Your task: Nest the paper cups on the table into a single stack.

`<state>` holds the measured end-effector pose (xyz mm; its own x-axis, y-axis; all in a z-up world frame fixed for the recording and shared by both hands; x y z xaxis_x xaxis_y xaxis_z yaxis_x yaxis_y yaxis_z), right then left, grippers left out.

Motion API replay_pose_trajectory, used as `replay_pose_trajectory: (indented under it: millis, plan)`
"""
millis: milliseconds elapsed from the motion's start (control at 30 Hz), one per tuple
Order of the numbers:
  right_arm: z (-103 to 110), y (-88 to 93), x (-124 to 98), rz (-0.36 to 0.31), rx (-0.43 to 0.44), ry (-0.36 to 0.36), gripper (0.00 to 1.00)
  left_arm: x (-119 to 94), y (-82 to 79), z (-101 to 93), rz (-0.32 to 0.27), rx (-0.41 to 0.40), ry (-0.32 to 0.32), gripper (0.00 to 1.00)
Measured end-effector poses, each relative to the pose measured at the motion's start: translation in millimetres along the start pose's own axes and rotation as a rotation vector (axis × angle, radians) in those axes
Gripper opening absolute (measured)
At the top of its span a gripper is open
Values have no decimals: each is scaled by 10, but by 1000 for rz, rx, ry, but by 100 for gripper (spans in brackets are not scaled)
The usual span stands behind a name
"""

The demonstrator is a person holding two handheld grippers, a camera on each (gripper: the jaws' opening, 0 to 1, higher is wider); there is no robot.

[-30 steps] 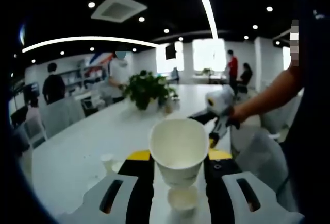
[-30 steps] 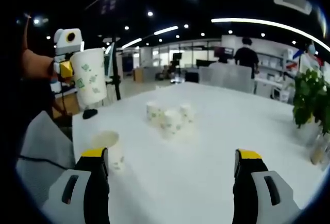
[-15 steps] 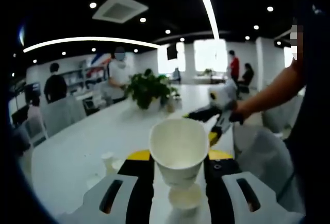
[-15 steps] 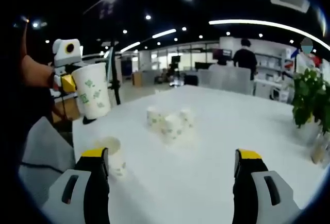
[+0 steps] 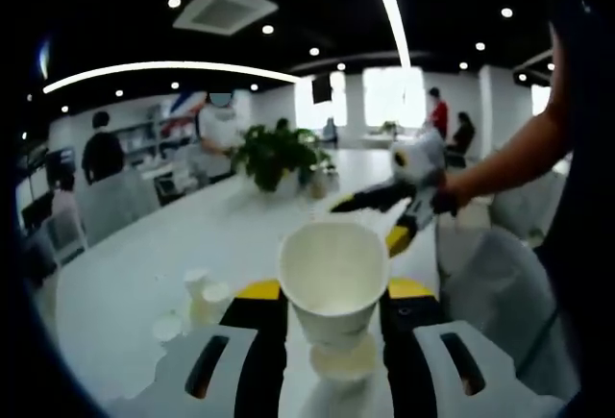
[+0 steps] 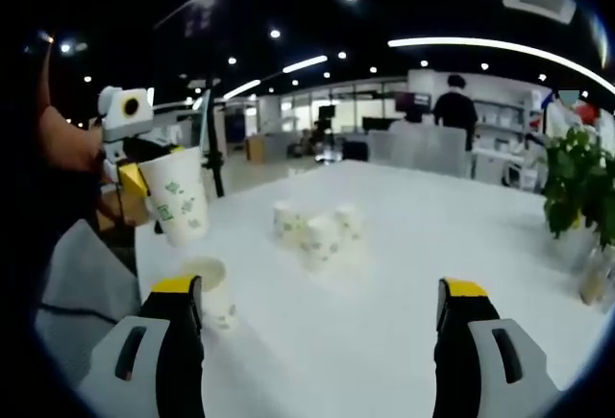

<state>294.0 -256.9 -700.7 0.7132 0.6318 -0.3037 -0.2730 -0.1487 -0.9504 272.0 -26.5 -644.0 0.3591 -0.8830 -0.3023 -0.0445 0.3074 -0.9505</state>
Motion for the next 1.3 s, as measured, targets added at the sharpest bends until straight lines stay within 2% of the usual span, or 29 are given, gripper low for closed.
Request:
replay_pose_trajectory:
  millis: [633,900,1067,1300]
  plan:
    - [-9,20,-18,3,1,3,100,80,286,-13,28,-25,-19,35]
    - [-20,15,-11,4,4,4,100,133,357,-34,32,-33,-14,35]
    - [-4,13,-11,6,1,2,100,152,434,-6,31,-46,-35,35]
    - [-29,22,-17,11,0,3,100,191,534,-56,45,-55,-27,35]
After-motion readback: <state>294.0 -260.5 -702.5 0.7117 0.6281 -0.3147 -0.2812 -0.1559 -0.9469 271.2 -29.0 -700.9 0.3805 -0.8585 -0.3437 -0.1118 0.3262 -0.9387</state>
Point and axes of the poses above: the point that each gripper's makers call its tool centre point, and the gripper's own axes: x roughly forward along the fingers, z roughly to its left, y roughly out of its underside, the point moved 6 cm from there along -x, roughly backward along the fingers, and after that the axes turned 2 degrees about x, right-handed, at the moved point
